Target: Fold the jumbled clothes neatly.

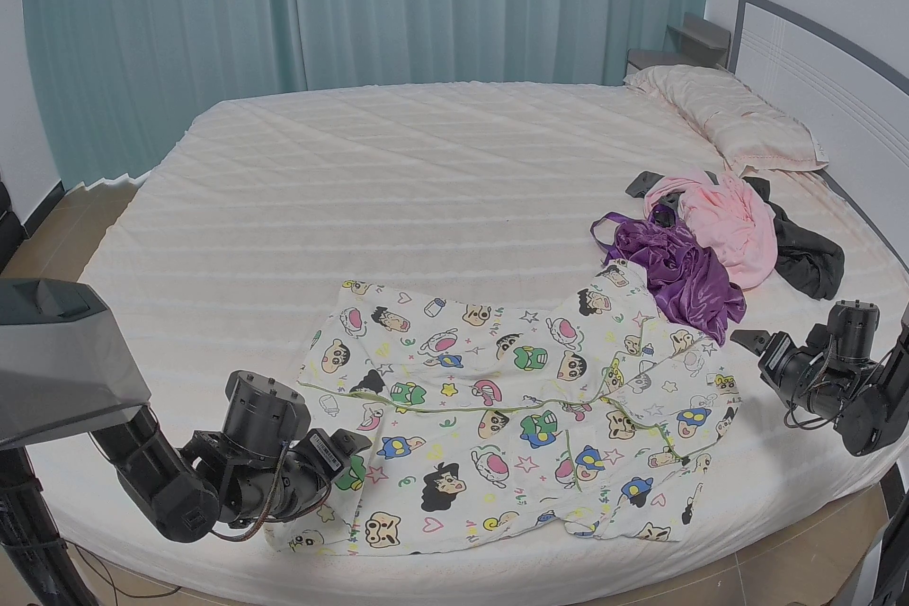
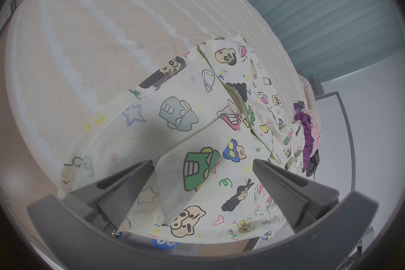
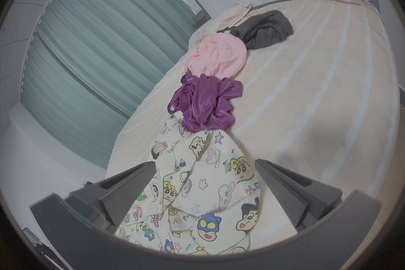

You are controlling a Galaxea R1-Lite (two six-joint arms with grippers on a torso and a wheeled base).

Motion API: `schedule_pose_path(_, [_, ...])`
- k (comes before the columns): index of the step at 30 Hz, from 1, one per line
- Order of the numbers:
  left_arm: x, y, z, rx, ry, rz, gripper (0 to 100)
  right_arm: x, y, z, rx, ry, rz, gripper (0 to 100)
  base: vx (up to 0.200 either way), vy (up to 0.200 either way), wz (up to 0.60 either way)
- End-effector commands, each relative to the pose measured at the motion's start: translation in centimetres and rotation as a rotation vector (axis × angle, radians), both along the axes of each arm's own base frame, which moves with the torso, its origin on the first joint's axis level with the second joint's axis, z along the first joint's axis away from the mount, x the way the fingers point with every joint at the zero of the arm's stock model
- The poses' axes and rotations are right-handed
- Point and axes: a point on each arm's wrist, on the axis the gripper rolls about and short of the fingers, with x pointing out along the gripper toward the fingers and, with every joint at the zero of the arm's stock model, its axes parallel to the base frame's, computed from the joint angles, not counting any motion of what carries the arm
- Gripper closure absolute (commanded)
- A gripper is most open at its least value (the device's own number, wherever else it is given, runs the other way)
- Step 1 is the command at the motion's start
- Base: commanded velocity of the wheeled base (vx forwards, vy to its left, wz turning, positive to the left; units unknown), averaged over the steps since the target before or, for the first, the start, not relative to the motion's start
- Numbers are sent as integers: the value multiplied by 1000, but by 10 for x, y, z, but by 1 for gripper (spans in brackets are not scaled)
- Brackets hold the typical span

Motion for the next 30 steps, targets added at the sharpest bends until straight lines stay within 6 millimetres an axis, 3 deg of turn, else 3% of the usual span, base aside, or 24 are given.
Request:
schedule_pose_path(1, [2,-1,-8,9,21,5,0,2,-4,3,-3,-15,-15,0,0,0,0])
schedule_pose_path(8, [3,0,-8,34,4,36,0,1,-3,2,-4,-10,-9,0,0,0,0])
schedule_pose_path(9, [3,0,-8,36,3,38,100,2,-3,2,-5,-12,-9,0,0,0,0])
schedule_pose_path(22, [5,1,-4,65,-34,79,100,1,-1,3,-18,-13,-13,0,0,0,0])
schedule_pose_path(30, [10,8,9,63,-197,143,100,-1,0,8,-21,-30,-12,0,0,0,0])
